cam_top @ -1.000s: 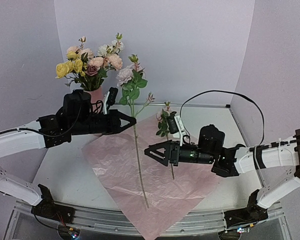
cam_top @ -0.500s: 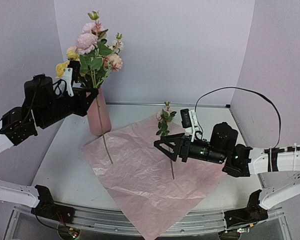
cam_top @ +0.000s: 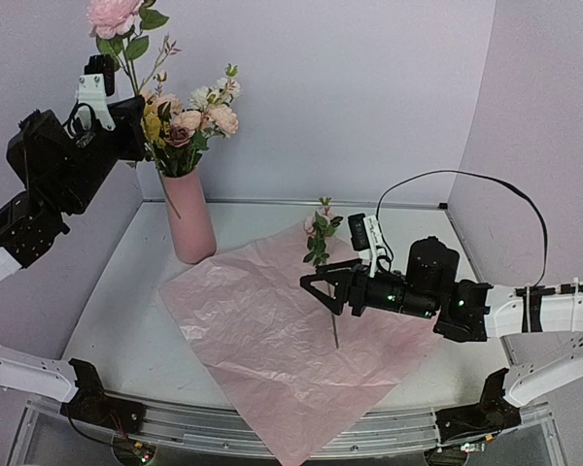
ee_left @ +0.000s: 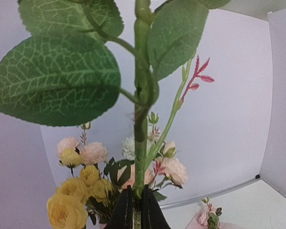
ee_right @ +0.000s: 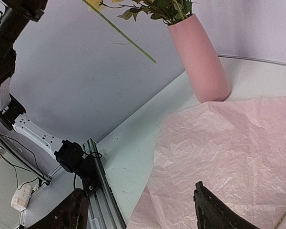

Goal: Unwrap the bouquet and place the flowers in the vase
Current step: Insert the fake flower into the vase.

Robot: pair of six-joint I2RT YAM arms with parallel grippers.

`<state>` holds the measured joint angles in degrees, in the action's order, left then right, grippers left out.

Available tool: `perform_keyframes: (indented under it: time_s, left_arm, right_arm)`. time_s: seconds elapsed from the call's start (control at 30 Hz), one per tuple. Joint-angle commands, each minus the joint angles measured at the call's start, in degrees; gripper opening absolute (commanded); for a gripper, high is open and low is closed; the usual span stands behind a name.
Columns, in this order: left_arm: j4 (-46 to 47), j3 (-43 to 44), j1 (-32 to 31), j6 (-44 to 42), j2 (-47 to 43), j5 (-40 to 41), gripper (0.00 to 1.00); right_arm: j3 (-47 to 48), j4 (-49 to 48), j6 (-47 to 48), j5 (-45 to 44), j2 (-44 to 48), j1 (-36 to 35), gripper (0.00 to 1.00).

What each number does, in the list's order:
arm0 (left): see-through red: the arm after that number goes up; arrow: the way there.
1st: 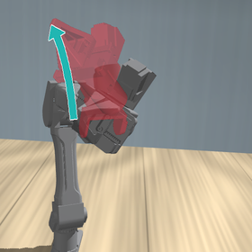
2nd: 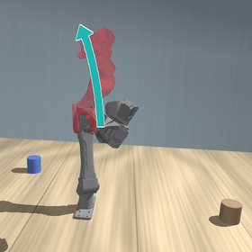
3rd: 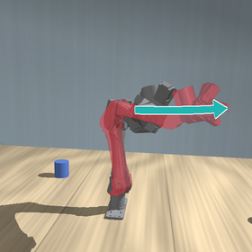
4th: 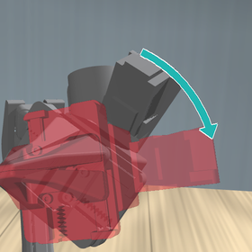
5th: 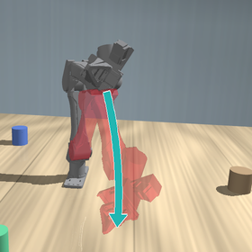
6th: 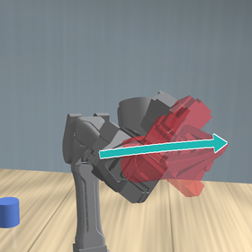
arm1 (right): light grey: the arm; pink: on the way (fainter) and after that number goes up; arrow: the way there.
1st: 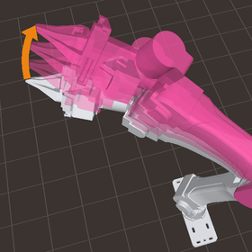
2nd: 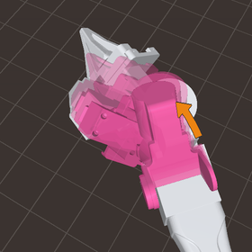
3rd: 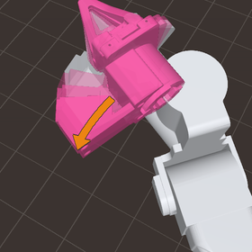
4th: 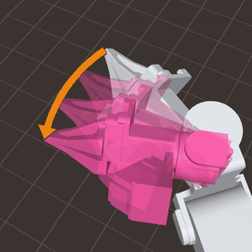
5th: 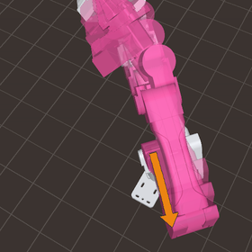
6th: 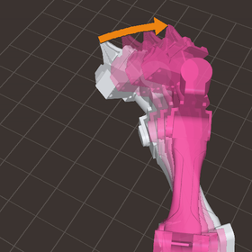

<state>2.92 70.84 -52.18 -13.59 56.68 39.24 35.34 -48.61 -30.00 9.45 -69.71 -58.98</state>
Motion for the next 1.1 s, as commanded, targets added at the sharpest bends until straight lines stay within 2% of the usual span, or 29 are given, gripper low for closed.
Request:
perform_keyframes:
  time_s: [0.0, 0.17, 0.33, 0.5, 0.87, 1.07]
  left_arm:
    - [9.60, 7.19, 0.23, -9.91, 4.21, 2.05, 0.00]
    - [12.61, 10.59, 3.31, -12.67, 7.83, -0.05, 0.00]
    - [13.08, 13.26, 10.04, -10.10, 10.56, -4.76, 0.00]
    - [14.32, 15.42, 13.73, -9.53, 14.10, -6.55, 0.00]
    - [15.45, 17.35, 23.25, 3.89, 20.36, -13.98, 0.00]
    - [15.36, 15.29, 26.10, 8.26, 22.69, -15.69, 0.00]
  right_arm:
    - [3.79, -0.17, 2.60, -1.52, 1.41, -0.32, 0.77]
    - [3.71, 0.35, 3.27, -2.29, 1.62, -0.32, 0.77]
    - [2.85, 0.35, 3.28, -3.45, 2.22, -0.32, 0.76]
    - [2.11, 0.33, 3.60, -4.38, 2.93, -0.29, 0.77]
    - [1.24, 0.34, 3.92, -5.23, 3.63, -0.33, 0.77]
    - [0.13, 0.37, 4.24, -6.35, 4.99, -0.31, 0.77]
